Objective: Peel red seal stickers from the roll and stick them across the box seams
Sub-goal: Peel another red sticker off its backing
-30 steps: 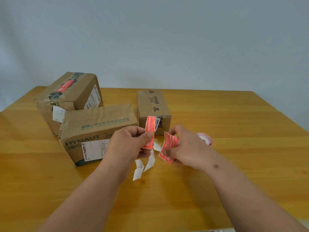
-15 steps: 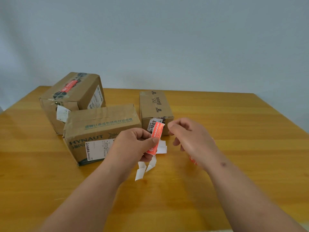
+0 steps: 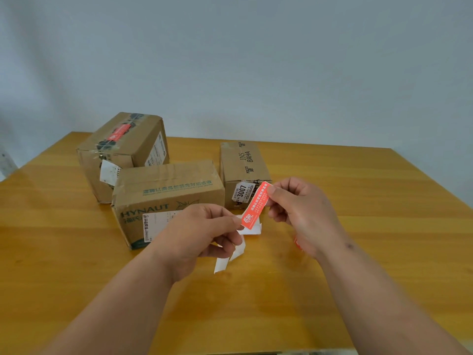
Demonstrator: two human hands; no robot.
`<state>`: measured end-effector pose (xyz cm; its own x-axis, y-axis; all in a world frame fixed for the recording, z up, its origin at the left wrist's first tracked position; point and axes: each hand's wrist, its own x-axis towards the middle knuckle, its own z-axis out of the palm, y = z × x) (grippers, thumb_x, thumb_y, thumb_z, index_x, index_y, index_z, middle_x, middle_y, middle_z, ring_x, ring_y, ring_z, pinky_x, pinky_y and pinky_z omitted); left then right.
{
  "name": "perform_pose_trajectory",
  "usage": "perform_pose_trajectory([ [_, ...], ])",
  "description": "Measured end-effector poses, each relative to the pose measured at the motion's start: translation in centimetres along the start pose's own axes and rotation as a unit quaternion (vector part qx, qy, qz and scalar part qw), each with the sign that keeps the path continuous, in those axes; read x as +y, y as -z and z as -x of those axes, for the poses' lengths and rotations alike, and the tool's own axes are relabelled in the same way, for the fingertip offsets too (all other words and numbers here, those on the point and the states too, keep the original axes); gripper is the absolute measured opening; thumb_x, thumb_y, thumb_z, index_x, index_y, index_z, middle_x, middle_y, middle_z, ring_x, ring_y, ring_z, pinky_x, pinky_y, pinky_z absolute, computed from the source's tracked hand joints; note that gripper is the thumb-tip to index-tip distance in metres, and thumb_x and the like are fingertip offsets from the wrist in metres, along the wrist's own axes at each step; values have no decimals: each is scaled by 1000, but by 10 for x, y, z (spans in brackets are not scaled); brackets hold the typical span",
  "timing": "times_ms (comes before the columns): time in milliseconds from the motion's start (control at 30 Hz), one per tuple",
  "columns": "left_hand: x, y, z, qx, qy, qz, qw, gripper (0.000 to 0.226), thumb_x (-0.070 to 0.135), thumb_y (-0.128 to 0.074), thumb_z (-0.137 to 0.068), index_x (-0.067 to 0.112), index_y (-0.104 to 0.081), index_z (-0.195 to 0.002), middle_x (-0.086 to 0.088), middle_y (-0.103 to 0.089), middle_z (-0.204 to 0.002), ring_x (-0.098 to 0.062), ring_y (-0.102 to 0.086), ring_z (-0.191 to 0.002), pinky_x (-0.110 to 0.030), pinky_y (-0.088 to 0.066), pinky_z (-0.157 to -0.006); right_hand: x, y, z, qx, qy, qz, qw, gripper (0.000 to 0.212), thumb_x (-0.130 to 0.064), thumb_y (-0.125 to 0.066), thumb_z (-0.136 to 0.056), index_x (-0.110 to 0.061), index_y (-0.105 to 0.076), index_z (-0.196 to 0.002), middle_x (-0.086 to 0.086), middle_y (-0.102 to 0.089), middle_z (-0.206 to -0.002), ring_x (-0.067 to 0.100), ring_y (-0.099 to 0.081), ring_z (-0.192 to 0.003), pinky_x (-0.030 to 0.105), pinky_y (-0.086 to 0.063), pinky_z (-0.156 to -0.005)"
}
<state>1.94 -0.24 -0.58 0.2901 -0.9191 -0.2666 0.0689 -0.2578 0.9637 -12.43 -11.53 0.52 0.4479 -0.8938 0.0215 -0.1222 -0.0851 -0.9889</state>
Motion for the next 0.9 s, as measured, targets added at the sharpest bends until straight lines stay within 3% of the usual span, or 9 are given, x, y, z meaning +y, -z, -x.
perform_pose_trajectory([
  [133,0,3,4,2,0,-4,1000,6,4,-64,-87,4,-69,-84,-11,-67,-67,-18,-58,-57,-34,-53,-65,1,-3,1,-2,11,18,1000,13,-12,-59,-91,-6,-65,-82,3,-70,-70,13,-60,-56,31,-49,-61],
  [400,-3,11,13,7,-6,-5,1000,19,2,-59,-89,7,-71,-76,-11,-65,-64,-17,-56,-54,-29,-53,-58,1,-14,4,-13,13,41,999,14,-13,-59,-92,-1,-64,-88,10,-71,-78,11,-60,-56,32,-52,-63],
  [600,-5,15,16,23,-17,6,1000,15,3,-61,-88,6,-71,-78,-10,-64,-62,-16,-56,-54,-26,-53,-55,5,-25,5,-26,26,104,994,11,-18,-60,-92,-13,-66,-85,-1,-70,-72,9,-63,-56,34,-53,-64],
  [667,-5,16,16,32,-23,9,999,15,2,-60,-88,5,-71,-78,-10,-63,-61,-16,-55,-54,-26,-52,-55,7,-27,4,-25,35,159,986,9,-22,-60,-92,-18,-67,-94,-3,-70,-76,7,-65,-59,35,-54,-66],
  [767,-4,16,14,46,-31,12,998,14,1,-60,-88,1,-70,-79,-11,-63,-61,-17,-54,-55,-25,-53,-54,11,-29,3,5,64,260,964,30,-29,-61,-90,-26,-56,-119,-8,-64,-90,8,-63,-78,30,-51,-71],
  [833,-4,17,13,57,-37,1,998,13,1,-60,-88,0,-70,-79,-11,-63,-61,-18,-55,-56,-25,-54,-56,8,-29,8,40,114,256,959,28,-25,-64,-88,-33,-53,-112,-10,-58,-92,5,-55,-77,23,-44,-68],
  [900,-4,17,12,67,-44,-13,997,16,1,-61,-88,4,-71,-76,-10,-64,-60,-17,-56,-55,-26,-55,-57,4,-29,15,29,159,237,958,19,-19,-65,-86,-35,-56,-91,-11,-56,-84,4,-52,-69,18,-42,-62],
])
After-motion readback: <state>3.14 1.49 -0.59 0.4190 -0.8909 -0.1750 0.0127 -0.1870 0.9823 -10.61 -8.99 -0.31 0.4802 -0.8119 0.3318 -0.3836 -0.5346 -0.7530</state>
